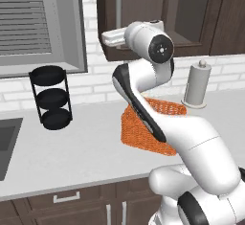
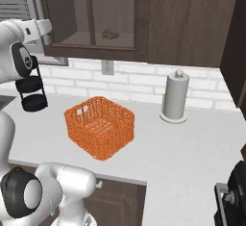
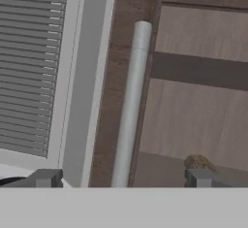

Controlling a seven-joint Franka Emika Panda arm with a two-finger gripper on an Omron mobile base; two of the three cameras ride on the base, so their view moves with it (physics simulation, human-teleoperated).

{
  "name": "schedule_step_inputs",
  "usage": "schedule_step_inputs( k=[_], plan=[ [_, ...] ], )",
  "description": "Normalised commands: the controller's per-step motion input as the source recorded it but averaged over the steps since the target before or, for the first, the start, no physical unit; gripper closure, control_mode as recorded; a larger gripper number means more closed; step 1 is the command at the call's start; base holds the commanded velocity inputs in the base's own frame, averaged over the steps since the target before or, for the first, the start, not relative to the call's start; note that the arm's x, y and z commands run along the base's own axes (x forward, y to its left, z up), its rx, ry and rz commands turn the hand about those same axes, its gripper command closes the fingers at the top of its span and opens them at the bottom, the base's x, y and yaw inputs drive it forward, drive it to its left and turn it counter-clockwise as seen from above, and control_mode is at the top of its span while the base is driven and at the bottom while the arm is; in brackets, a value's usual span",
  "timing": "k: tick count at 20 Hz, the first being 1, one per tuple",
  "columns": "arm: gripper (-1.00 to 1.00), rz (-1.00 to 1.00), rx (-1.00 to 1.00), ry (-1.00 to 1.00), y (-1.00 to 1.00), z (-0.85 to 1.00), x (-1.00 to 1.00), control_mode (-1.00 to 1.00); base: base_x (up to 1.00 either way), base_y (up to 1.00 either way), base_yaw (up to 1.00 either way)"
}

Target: Open the cabinet, pick up the bread from the cabinet and place it in the basket. Then move the basket to the dining counter.

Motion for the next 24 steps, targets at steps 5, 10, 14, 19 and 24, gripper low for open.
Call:
schedule_step_inputs(
  k=[5, 10, 14, 19, 24],
  plan=[
    [-1.00, 0.00, 0.01, 0.01, 0.00, 0.00, 0.37, -1.00, 0.00, 0.00, 0.00],
    [-1.00, 0.00, 0.01, 0.01, 0.00, 0.00, 0.50, -1.00, 0.00, 0.00, 0.00],
    [-1.00, 0.00, 0.00, 0.01, 0.00, 0.00, 0.50, -1.00, 0.00, 0.00, 0.00],
    [-1.00, 0.00, 0.00, 0.00, 0.00, 0.00, 0.42, -1.00, 0.00, 0.00, 0.00],
    [1.00, 0.00, 0.00, 0.00, 0.01, 0.00, 0.37, -1.00, 0.00, 0.00, 0.00]
  ],
)
